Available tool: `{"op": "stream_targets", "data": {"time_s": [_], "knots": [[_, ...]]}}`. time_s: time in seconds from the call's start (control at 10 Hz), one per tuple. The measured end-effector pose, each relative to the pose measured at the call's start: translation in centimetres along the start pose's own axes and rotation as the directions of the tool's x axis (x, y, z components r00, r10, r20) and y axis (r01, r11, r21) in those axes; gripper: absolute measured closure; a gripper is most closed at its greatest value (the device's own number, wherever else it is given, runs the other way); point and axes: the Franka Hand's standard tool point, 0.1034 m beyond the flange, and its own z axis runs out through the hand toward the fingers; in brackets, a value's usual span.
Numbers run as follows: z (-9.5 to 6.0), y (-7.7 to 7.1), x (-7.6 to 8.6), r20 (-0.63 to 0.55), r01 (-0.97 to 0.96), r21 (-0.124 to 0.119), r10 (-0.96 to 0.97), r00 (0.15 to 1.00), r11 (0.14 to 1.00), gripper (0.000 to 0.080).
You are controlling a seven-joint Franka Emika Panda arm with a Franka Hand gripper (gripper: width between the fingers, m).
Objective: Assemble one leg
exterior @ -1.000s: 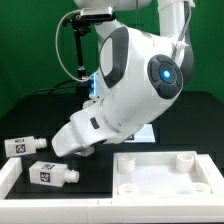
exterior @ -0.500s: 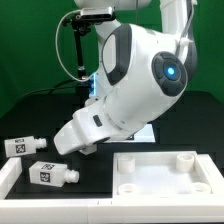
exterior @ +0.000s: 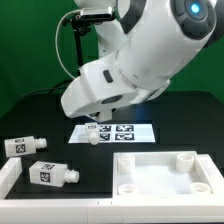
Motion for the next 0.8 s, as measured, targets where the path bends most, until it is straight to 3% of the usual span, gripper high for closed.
{"op": "stream_targets", "data": {"time_s": [0.3,0.4,0.5,0.7,0.8], "knots": [[-0.6,0.4,0.3,-0.179,-0.019,-0.015,0.016,0.984,1.0,0.0509],[-2.4,-1.1,0.7,-0.197,-0.102,0.037,0.107,0.975,0.994,0.0509],[-5.1,-2.3,2.4,-0.271,-0.15,0.103,0.172,0.947,0.983,0.0509],[-10.7,-2.8,3.9,-0.392,-0.254,0.223,0.325,0.861,0.941,0.0509],[-12.3,-2.0,4.4,-0.452,-0.26,0.215,0.332,0.828,0.941,0.0509]]}}
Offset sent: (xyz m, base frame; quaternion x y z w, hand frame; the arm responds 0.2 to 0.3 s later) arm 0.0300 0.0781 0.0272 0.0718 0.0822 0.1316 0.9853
